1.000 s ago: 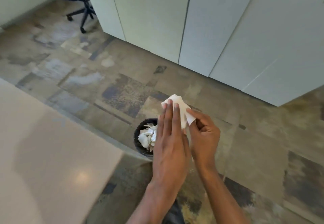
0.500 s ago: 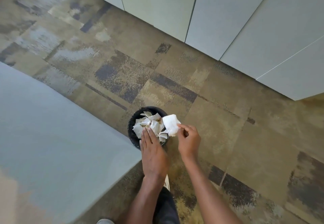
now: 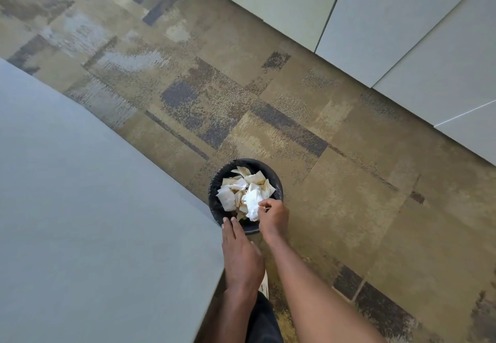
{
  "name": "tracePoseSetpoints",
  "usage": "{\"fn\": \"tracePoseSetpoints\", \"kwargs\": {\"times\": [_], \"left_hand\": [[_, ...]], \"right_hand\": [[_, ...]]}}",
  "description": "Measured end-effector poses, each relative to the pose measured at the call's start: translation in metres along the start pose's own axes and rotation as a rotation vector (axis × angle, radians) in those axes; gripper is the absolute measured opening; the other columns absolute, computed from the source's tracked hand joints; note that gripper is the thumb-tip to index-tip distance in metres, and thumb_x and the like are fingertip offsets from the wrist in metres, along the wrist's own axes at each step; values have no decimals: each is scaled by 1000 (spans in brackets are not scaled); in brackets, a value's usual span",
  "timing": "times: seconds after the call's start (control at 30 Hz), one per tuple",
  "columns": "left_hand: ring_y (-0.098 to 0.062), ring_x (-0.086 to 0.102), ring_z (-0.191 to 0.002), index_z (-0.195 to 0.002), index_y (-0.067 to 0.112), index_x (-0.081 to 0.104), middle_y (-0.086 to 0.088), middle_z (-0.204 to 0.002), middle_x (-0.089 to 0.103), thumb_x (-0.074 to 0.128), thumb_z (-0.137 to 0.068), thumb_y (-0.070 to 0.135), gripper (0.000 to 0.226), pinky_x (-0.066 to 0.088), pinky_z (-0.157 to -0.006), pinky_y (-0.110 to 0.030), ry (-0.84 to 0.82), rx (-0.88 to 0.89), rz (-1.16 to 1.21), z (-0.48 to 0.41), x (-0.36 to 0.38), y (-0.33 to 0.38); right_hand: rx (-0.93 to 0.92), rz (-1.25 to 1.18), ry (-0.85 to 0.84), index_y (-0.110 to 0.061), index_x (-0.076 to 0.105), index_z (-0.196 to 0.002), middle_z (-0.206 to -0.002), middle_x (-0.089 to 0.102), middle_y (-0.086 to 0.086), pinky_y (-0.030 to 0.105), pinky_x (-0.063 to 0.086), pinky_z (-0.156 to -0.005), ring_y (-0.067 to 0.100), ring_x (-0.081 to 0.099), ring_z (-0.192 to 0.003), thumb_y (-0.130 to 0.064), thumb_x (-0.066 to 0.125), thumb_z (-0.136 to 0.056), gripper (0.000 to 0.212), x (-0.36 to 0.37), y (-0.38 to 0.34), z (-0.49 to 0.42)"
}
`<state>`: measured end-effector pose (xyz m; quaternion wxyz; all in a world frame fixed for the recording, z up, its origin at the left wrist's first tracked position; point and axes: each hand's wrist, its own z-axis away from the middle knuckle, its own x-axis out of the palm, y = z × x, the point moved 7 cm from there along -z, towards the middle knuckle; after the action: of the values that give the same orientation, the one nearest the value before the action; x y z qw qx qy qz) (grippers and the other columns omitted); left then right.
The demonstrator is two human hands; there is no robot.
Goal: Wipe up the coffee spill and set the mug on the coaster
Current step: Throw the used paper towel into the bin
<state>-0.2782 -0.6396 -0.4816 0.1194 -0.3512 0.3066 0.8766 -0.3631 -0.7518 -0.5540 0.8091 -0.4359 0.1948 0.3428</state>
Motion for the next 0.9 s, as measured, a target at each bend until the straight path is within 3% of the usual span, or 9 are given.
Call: {"fn": "tracePoseSetpoints", "kwargs": {"times": [0.1,0.23,0.47,0.6,0.83,0.87,0.9], "left_hand": [[-24,-6,-166,-168,3,0,-14,-179,-6,39,-106,7,74,-2,-133,-31,11,-8,27,-8,-1,-1],[-23,-4,-166,-168,3,2,-13,-179,-2,40,-105,7,74,3,-134,-35,34,3,62,-7,-12,7],[-22,-4,-166,-169,8,-3,-7,-179,-5,43,-107,18,78,1,-134,-40,48,45,11,16,-38,36],[-22,-7,-166,-168,7,-6,-7,-179,-8,42,-108,19,78,1,-134,-40,41,68,-40,38,-55,50],[-12,-30,-160,-158,12,-29,-3,-174,-29,23,-112,26,71,-10,-133,-38,114,288,-105,113,-113,111],[-8,-32,-158,-159,11,-23,-4,-174,-24,15,-112,30,64,-9,-132,-37,186,387,-104,130,-131,129],[-4,-31,-157,-164,6,-7,-10,-175,-7,9,-111,33,62,-3,-131,-37,265,470,-97,140,-137,142]], "right_hand": [[19,10,-46,-7,80,-114,-114,80,15,24,53,-66,25,73,-86,-7,71,-99,18,12,-3,-7],[2,102,-114,-9,74,-129,-128,75,13,37,61,-87,30,73,-109,-10,66,-101,29,10,-6,-1],[-208,239,-173,-10,58,-150,-158,56,8,35,45,-117,24,52,-146,-12,51,-106,45,-24,-28,39],[-266,233,-193,-13,53,-156,-166,47,6,30,34,-124,20,41,-155,-15,48,-108,47,-50,-39,63],[-433,159,-46,-20,44,-161,-170,42,-4,19,26,-124,9,35,-157,-22,51,-111,50,-155,-96,140],[-467,148,-27,-21,41,-162,-171,40,-5,17,23,-125,7,32,-158,-22,50,-112,51,-175,-112,155],[-482,139,-16,-22,38,-163,-172,38,-6,17,21,-126,6,30,-159,-24,50,-113,52,-185,-114,161]]}}
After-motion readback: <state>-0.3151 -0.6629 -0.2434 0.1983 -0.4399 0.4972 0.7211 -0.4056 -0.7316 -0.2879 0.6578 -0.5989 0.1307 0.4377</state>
